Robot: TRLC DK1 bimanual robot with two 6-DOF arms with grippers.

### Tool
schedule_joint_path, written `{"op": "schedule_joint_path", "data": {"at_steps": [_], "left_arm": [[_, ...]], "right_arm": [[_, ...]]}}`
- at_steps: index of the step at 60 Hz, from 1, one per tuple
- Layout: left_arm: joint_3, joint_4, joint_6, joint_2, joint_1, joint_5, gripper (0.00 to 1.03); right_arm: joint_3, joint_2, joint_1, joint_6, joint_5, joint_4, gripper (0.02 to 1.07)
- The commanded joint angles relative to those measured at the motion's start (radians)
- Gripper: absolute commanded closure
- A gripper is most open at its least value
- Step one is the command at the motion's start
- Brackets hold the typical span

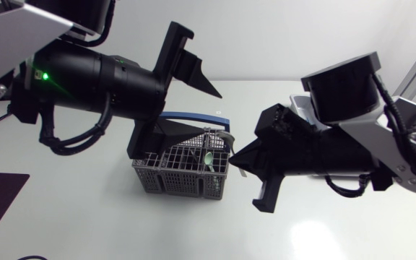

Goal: Unload the cutlery basket into the drawer organizer.

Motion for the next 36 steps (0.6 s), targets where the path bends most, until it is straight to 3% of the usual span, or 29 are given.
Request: {"op": "schedule_joint_path", "data": {"at_steps": [1,16,36], "left_arm": [[0.034,0.009,-0.007,-0.002,0.016,0.007,0.14],[0.048,0.008,-0.002,0.012,0.082,0.004,0.08],[0.080,-0.149,0.139,0.130,0.127,0.001,0.07]], "right_arm": [[-0.028,-0.035,-0.036,-0.044,-0.033,-0.030,1.01],[-0.055,-0.081,-0.199,-0.185,-0.105,-0.129,1.01],[0.012,-0.007,-0.681,-0.635,-0.299,-0.366,1.01]]}}
